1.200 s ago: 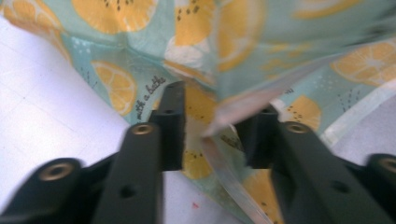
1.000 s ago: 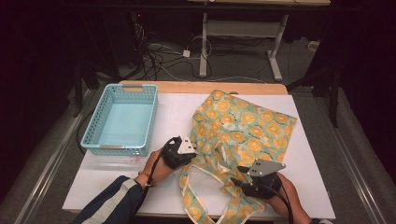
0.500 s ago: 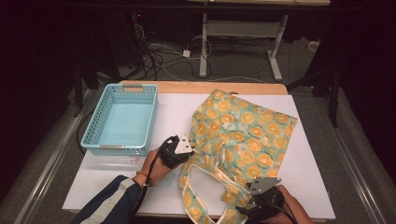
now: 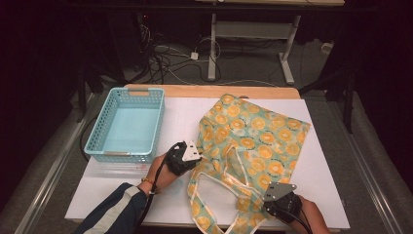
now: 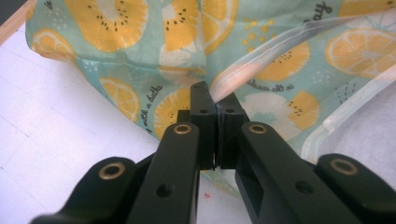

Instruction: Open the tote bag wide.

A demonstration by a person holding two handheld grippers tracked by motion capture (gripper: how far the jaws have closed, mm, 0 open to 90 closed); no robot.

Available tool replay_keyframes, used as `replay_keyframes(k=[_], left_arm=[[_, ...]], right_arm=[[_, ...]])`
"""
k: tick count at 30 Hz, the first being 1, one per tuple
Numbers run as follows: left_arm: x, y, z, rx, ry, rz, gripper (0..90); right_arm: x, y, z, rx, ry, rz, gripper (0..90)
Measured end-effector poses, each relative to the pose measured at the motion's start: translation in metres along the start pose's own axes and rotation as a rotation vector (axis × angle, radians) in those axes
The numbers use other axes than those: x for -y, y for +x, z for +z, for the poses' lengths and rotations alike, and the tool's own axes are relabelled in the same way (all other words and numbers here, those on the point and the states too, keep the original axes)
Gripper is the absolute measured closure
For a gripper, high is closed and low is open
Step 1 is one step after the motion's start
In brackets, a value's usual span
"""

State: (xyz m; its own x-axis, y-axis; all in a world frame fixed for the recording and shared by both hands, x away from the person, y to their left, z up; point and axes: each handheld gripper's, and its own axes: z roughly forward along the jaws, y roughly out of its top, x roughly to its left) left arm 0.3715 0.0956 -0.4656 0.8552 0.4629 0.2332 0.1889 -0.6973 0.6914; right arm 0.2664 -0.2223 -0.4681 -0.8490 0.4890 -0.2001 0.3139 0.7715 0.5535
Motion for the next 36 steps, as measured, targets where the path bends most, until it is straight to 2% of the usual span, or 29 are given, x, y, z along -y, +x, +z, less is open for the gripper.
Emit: replay_keyframes(k=[1, 2, 6, 15, 19, 21, 23, 24, 26, 29, 32, 36], left_arm=[[0.000, 0.000, 0.000, -0.002, -0.002, 0.002, 86.7], [0.000, -0.001, 0.000, -0.003, -0.006, 0.004, 86.6], [-0.001, -0.001, 0.000, -0.010, -0.011, 0.010, 86.7], [-0.002, 0.001, 0.000, -0.038, -0.020, 0.006, 86.7], [-0.001, 0.002, 0.001, -0.055, -0.017, 0.004, 86.7], [0.000, 0.003, 0.002, -0.055, -0.015, 0.000, 86.7], [0.000, 0.003, 0.002, -0.059, -0.013, 0.004, 86.6], [0.000, 0.003, 0.001, -0.061, -0.014, 0.006, 86.6], [0.000, 0.003, 0.001, -0.060, -0.016, 0.006, 86.6], [-0.001, 0.001, 0.002, -0.063, -0.002, 0.020, 86.6], [-0.002, -0.001, 0.002, -0.060, -0.004, 0.024, 86.5], [-0.002, -0.001, 0.002, -0.060, 0.003, 0.026, 86.6]], right_arm=[[0.000, -0.002, 0.000, 0.054, 0.009, -0.005, 90.0], [0.000, -0.004, 0.001, 0.083, 0.012, -0.013, 90.0], [0.001, -0.026, -0.004, 0.195, -0.024, 0.049, 90.0], [-0.007, -0.077, -0.005, 0.381, -0.079, 0.113, 90.0], [-0.005, -0.106, -0.007, 0.431, -0.120, 0.188, 90.0], [-0.003, -0.116, -0.005, 0.415, -0.128, 0.223, 90.0], [0.000, -0.119, -0.003, 0.403, -0.140, 0.243, 89.7], [0.001, -0.118, -0.002, 0.385, -0.142, 0.253, 88.7], [0.002, -0.113, -0.003, 0.373, -0.143, 0.243, 83.8], [0.005, -0.106, -0.006, 0.305, -0.157, 0.233, 68.5], [0.007, -0.096, -0.013, 0.271, -0.169, 0.212, 54.9], [0.004, -0.087, -0.027, 0.262, -0.227, 0.218, 39.3]])
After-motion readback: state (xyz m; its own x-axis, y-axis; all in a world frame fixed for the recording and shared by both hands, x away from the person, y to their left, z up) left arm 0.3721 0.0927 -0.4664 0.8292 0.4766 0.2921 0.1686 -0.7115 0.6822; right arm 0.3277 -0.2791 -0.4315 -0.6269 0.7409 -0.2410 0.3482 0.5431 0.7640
